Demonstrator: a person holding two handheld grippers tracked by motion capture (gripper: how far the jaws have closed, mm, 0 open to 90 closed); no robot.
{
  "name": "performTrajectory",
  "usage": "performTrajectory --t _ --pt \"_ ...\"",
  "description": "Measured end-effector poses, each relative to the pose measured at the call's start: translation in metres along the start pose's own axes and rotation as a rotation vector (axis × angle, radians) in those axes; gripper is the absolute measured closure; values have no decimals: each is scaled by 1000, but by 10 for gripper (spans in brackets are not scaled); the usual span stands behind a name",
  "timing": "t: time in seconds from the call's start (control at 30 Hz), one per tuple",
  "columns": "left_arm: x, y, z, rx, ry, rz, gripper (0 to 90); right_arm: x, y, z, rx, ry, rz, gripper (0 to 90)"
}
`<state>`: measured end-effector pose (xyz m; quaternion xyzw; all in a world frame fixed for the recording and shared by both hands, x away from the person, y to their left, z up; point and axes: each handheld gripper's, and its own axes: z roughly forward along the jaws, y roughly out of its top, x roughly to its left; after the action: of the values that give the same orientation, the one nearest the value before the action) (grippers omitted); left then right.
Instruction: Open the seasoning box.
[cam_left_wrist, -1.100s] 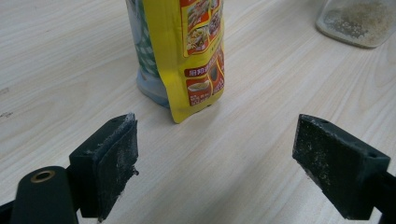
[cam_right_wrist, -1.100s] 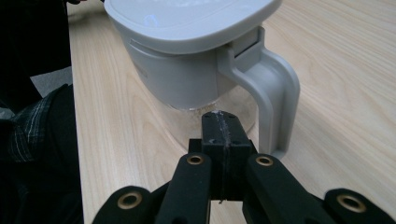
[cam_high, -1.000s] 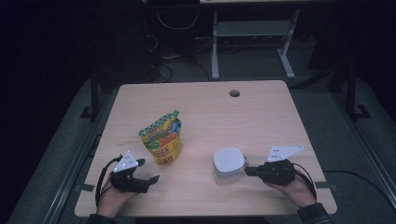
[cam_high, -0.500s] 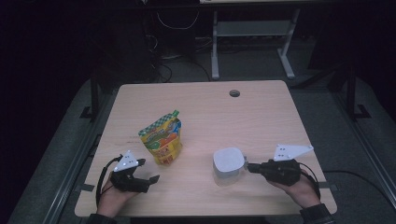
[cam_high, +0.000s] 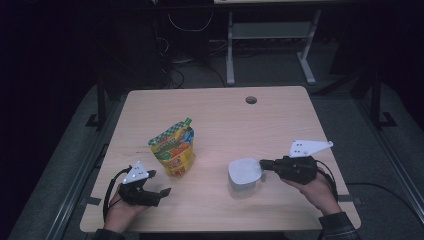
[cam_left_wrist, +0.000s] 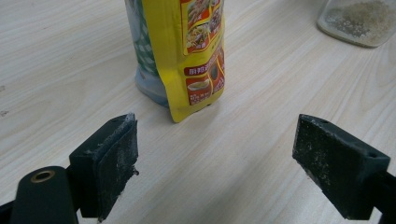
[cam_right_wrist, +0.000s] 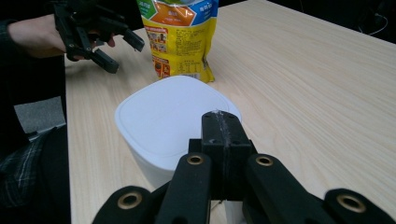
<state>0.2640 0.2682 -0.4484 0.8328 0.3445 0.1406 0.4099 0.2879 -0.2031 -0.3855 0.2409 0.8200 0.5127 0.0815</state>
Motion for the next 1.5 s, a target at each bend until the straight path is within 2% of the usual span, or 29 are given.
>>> performTrajectory --t 0.23,0.5,1.5 --pt "0 0 0 1 -1 -1 135 -1 1 5 15 1 -4 900" --pt "0 0 0 1 0 -1 135 -2 -2 5 4 10 4 900" --pt "0 0 -1 -2 1 -2 135 -9 -12 4 28 -14 21 900"
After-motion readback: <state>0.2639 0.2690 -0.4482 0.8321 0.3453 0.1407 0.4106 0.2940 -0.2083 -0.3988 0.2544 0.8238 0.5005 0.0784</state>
